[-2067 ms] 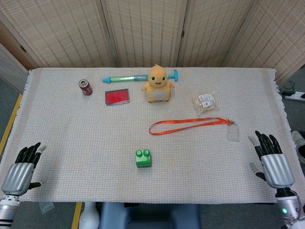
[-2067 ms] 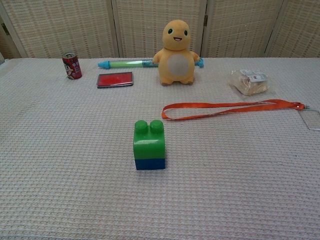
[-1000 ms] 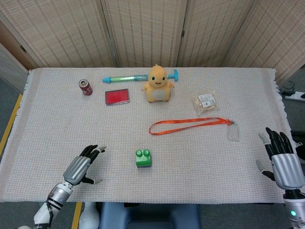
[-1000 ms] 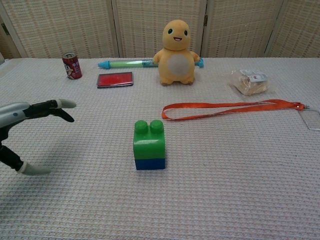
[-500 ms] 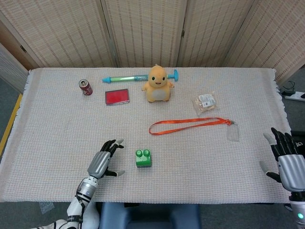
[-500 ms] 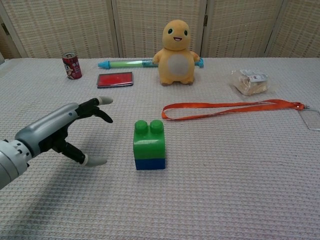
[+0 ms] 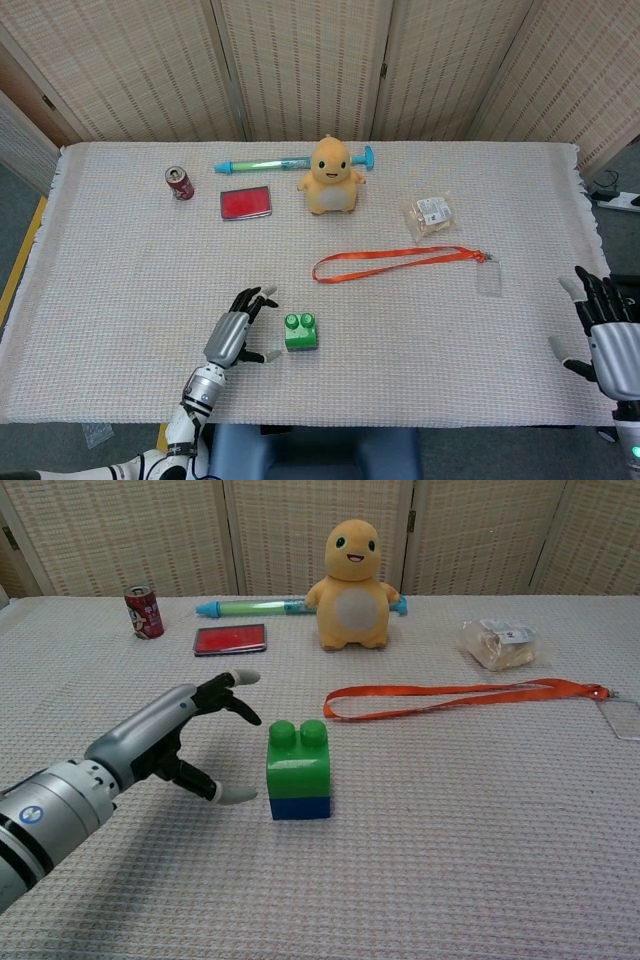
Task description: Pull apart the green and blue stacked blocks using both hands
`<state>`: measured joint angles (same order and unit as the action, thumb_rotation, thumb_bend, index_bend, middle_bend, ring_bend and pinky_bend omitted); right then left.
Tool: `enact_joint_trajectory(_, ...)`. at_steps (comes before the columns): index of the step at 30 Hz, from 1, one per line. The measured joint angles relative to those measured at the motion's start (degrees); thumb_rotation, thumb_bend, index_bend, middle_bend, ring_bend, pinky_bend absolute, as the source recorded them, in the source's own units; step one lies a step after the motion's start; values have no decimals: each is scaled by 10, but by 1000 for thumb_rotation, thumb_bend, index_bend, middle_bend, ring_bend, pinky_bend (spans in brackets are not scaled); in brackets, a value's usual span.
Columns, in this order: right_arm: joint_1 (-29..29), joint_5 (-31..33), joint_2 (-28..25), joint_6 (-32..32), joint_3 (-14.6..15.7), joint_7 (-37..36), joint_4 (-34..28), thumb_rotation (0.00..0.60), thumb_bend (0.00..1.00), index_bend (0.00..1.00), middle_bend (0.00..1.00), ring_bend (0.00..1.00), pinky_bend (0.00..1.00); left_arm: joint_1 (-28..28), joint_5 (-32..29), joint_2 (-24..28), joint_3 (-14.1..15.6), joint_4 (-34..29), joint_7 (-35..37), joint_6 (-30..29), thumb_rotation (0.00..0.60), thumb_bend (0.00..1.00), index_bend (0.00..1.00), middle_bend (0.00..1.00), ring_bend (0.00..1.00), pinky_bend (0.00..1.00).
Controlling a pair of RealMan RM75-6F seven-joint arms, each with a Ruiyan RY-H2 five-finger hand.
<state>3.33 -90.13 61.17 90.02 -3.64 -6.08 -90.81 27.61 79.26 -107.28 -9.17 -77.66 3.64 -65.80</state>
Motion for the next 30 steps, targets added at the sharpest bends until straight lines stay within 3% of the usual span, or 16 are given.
enact_joint_trajectory(11,0,-1,-9,-1,-1,-26,2,600,363,0,0,0,0,13,-22,-35,-9,4,-42,3,600,153,111,322,82,0)
enact_joint_trajectory(26,-1,5,-11,-2,-4,-33,6,600,363,0,0,0,0,23,-17,-78,-18,63,-24,-16,600,210,197,485,151,0)
enact_joint_trajectory(30,0,7,-9,-6,-4,-28,6,600,363,0,0,0,0,24,-16,-85,-20,77,-14,-22,600,263,266,561,199,0)
